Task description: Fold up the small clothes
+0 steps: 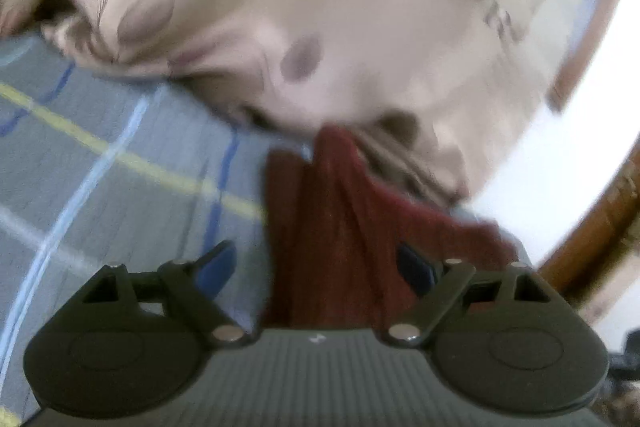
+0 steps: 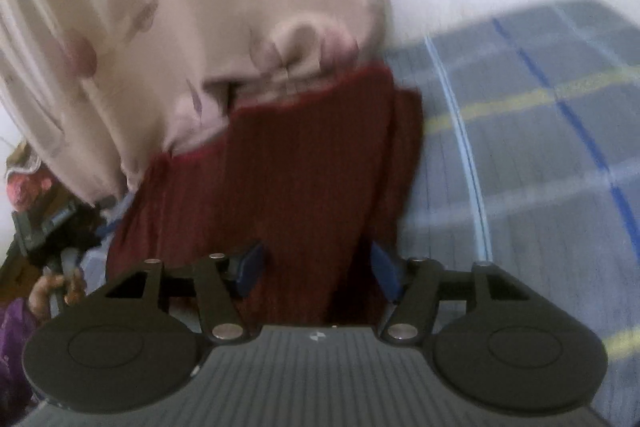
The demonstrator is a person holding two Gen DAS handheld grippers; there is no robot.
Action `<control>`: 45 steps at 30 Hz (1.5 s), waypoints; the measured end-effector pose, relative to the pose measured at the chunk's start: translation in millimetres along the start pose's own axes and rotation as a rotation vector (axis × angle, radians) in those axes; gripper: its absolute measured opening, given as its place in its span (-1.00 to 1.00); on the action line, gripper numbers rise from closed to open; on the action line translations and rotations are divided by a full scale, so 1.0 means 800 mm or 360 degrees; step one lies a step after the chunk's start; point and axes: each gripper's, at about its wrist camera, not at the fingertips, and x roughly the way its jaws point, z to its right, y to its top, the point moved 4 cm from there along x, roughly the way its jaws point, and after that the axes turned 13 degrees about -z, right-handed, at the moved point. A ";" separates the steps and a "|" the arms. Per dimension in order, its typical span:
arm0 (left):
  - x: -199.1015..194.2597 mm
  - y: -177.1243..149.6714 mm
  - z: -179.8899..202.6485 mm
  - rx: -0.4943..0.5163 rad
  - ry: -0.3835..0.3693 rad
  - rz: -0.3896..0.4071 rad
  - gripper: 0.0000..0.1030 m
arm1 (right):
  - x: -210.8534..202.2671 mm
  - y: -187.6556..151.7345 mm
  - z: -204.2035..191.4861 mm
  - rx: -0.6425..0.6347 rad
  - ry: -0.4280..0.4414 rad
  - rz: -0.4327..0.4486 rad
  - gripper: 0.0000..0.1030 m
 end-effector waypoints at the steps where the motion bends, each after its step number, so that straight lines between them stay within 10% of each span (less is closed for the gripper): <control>1: -0.001 -0.010 -0.003 -0.0005 -0.0039 -0.0053 0.70 | 0.001 -0.008 0.001 0.0006 0.0002 -0.0005 0.19; 4: -0.002 -0.033 -0.007 -0.0009 -0.0108 -0.0112 0.70 | 0.004 -0.019 -0.003 -0.0004 0.0128 0.0003 -0.11; 5: -0.003 -0.038 -0.007 0.0004 -0.0114 -0.0110 0.70 | 0.010 -0.023 -0.004 0.0008 0.0172 -0.0011 -0.67; 11: 0.009 -0.045 -0.004 0.0143 0.0124 -0.0200 0.48 | -0.006 -0.023 -0.021 -0.0148 0.0057 -0.0025 -0.79; 22: 0.004 -0.043 -0.008 0.0173 0.0180 -0.0208 0.47 | -0.008 -0.029 0.025 -0.0032 0.0041 -0.0169 -0.82; 31: -0.034 -0.022 0.009 0.0116 0.0058 -0.0018 0.50 | -0.054 0.007 -0.006 -0.0107 0.0061 0.0180 -0.33; 45: 0.028 -0.021 -0.010 0.0017 0.0222 -0.0128 0.52 | 0.090 0.146 -0.031 -0.0159 -0.0139 0.0091 -0.33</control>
